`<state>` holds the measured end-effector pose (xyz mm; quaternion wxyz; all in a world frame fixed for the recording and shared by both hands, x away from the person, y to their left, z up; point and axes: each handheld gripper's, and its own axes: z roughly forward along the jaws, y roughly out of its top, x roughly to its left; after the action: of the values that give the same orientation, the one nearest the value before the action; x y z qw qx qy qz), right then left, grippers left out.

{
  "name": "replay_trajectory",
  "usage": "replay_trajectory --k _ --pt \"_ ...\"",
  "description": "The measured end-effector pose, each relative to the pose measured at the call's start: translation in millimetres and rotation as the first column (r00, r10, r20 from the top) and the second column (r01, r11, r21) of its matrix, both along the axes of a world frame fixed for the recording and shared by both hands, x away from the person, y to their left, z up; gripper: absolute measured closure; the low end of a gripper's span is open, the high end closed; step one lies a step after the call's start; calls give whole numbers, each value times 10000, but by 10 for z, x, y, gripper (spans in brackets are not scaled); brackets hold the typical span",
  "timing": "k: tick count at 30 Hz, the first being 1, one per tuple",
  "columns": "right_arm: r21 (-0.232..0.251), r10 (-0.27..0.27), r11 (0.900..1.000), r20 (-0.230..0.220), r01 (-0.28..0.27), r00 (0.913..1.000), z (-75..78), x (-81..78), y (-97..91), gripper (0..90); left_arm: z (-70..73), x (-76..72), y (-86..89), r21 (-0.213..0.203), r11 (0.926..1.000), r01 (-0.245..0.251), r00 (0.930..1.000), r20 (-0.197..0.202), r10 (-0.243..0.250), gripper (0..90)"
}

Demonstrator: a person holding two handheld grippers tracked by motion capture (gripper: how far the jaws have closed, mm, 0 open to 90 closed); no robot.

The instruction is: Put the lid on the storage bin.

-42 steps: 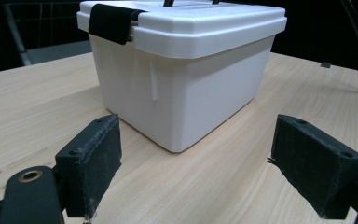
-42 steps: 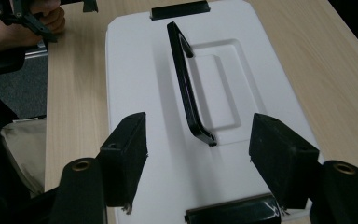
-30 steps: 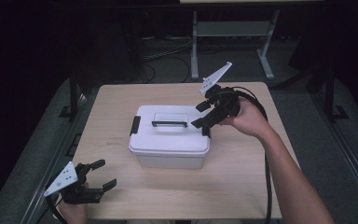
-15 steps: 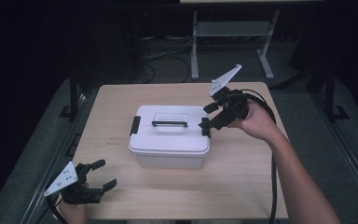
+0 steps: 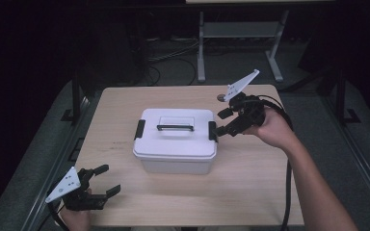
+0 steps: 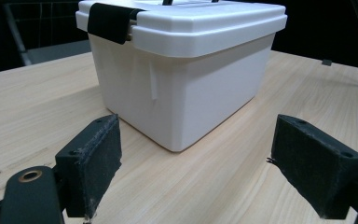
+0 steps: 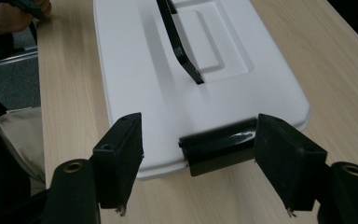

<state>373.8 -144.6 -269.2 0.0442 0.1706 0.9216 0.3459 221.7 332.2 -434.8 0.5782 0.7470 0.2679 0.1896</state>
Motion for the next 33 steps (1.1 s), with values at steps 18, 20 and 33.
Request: replay_trajectory --k 18,20,33 --pt "97 -407 9991 -208 409 9990 -121 -61 -201 313 2 -4 5 -47 10000 -30 10000 14 30 157" --pt "81 -465 9989 -244 467 9986 -145 -68 -229 313 3 -4 5 -5 10000 -31 10000 44 31 157" --pt "68 -764 9970 -410 767 9962 -257 -122 -411 310 0 -1 0 11 10000 -14 10000 1 14 157"
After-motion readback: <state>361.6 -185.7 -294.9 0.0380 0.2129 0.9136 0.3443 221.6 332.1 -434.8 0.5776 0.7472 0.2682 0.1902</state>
